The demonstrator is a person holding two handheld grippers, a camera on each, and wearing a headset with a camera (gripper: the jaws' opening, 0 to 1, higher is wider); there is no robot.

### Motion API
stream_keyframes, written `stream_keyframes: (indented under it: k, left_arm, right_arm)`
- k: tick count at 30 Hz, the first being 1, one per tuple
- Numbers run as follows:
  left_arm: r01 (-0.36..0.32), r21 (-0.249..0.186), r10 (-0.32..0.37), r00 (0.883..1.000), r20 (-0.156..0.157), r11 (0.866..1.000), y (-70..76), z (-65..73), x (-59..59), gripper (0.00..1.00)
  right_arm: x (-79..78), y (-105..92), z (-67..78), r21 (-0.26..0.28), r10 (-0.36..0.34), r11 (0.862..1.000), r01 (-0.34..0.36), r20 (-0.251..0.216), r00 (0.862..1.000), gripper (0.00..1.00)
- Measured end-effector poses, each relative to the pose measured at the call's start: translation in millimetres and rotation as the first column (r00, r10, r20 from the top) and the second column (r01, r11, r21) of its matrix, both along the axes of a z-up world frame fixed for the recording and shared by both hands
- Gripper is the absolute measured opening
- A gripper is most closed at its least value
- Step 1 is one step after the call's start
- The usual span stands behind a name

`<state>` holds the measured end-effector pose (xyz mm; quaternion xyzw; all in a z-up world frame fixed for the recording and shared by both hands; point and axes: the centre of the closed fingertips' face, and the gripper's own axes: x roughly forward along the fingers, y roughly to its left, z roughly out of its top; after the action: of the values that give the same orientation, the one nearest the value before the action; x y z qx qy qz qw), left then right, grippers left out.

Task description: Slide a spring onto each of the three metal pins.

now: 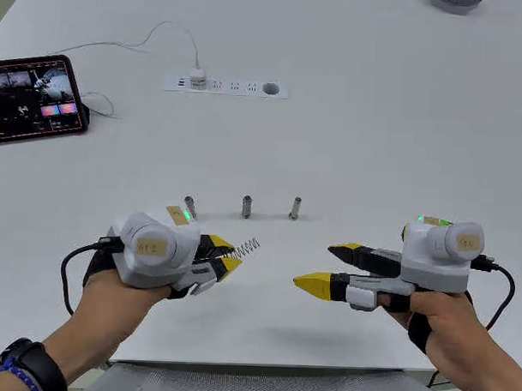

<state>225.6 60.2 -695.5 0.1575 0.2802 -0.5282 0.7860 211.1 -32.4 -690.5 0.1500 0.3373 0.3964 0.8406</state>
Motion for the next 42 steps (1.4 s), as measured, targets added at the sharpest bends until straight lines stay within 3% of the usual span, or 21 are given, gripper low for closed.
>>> stream_keyframes:
  k: [6,10,26,32,42]
  left_arm:
    - [0.019,-0.001,-0.019,1.000,0.005,1.000,0.4,5.0,-9.8,0.10]
    - [0.028,-0.003,-0.028,1.000,0.002,1.000,-2.7,4.0,-14.8,0.10]
    - [0.100,-0.031,-0.100,0.995,0.007,0.994,-31.2,9.5,-37.0,0.10]
    - [0.124,-0.031,-0.124,0.992,0.005,0.992,-35.6,9.6,-42.0,0.10]
    - [0.146,-0.035,-0.145,0.989,0.010,0.989,-40.1,11.3,-44.3,0.10]
  right_arm:
    - [-0.6,10.4,4.6,0.036,0.020,0.999,-0.020,0.003,1.000,0.63]
    - [-1.8,17.6,7.0,0.067,0.038,0.997,-0.038,0.001,0.999,0.56]
    - [-15.0,38.6,11.4,0.163,0.084,0.984,-0.075,-0.052,0.995,0.45]
    - [-16.4,40.6,13.5,0.219,0.079,0.974,-0.059,-0.081,0.994,0.33]
    - [-19.8,43.6,19.2,0.255,0.099,0.964,-0.074,-0.089,0.991,0.22]
